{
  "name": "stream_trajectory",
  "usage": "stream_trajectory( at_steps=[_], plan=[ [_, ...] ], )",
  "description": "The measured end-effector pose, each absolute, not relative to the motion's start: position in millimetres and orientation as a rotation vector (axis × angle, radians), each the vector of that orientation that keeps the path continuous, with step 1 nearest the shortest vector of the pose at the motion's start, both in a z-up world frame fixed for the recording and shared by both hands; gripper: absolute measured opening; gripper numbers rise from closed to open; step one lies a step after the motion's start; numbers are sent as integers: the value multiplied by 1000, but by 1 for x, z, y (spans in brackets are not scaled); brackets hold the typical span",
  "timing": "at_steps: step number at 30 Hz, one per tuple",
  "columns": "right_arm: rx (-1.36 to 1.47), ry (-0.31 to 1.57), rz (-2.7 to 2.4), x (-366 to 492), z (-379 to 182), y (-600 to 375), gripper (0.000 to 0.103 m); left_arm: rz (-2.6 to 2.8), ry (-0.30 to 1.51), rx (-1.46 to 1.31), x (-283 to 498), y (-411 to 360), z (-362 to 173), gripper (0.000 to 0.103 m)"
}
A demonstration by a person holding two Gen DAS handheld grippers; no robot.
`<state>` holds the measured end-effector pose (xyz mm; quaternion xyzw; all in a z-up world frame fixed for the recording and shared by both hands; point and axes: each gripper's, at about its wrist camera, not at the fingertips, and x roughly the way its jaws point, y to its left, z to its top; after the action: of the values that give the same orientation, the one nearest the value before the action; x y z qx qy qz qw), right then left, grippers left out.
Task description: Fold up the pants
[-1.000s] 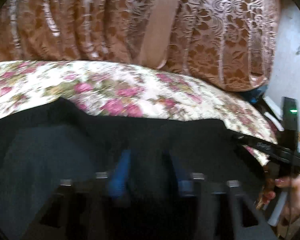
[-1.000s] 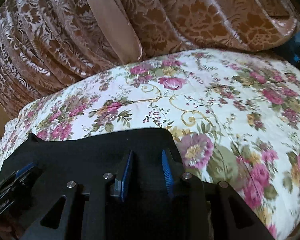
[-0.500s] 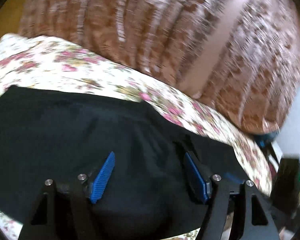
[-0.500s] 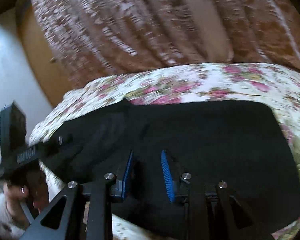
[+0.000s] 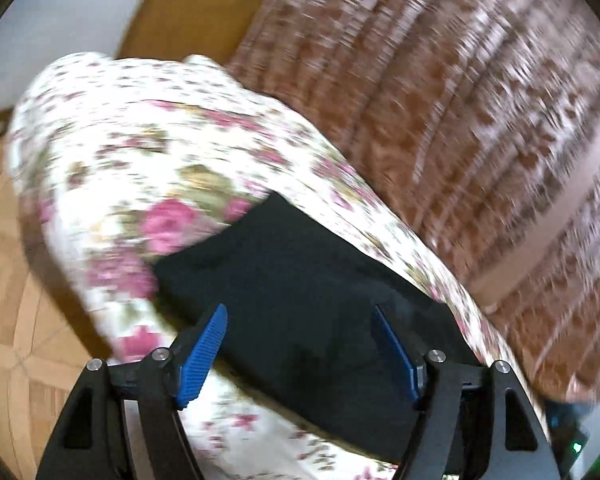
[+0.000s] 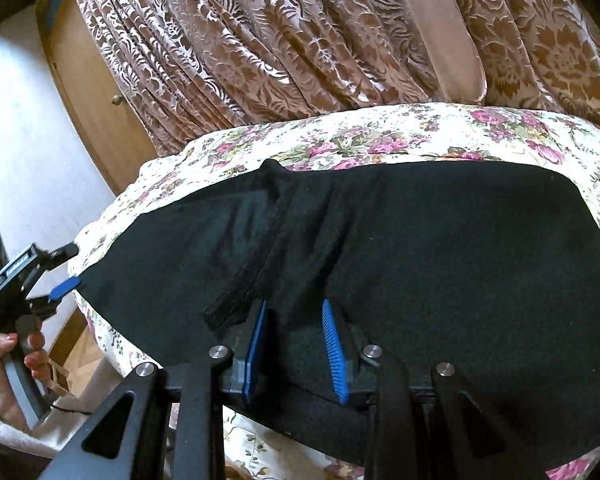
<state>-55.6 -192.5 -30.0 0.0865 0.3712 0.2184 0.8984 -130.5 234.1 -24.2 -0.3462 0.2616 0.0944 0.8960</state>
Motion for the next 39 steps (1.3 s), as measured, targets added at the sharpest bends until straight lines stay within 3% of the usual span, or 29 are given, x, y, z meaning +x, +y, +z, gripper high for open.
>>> stream_trajectory(
  at_steps=[14, 20, 21, 23, 28, 39],
  plan=[
    [190, 755, 456, -57, -31, -194, 29, 97, 627, -993, -118, 258, -76, 75],
    [202, 753, 462, -57, -32, -196, 29, 47, 564, -1055, -106, 266, -85, 75],
    [203, 752, 464, -57, -32, -196, 29, 41, 547, -1074, -106, 270, -86, 72],
    [206, 752, 464, -57, -32, -196, 29, 31, 501, -1133, -109, 279, -87, 47],
    [208, 749, 464, -57, -32, -197, 29, 49, 510, -1078, -103, 282, -82, 18],
    [220, 756, 458, -56, -31, -195, 29, 16, 458, -901, -104, 256, -36, 14]
  ],
)
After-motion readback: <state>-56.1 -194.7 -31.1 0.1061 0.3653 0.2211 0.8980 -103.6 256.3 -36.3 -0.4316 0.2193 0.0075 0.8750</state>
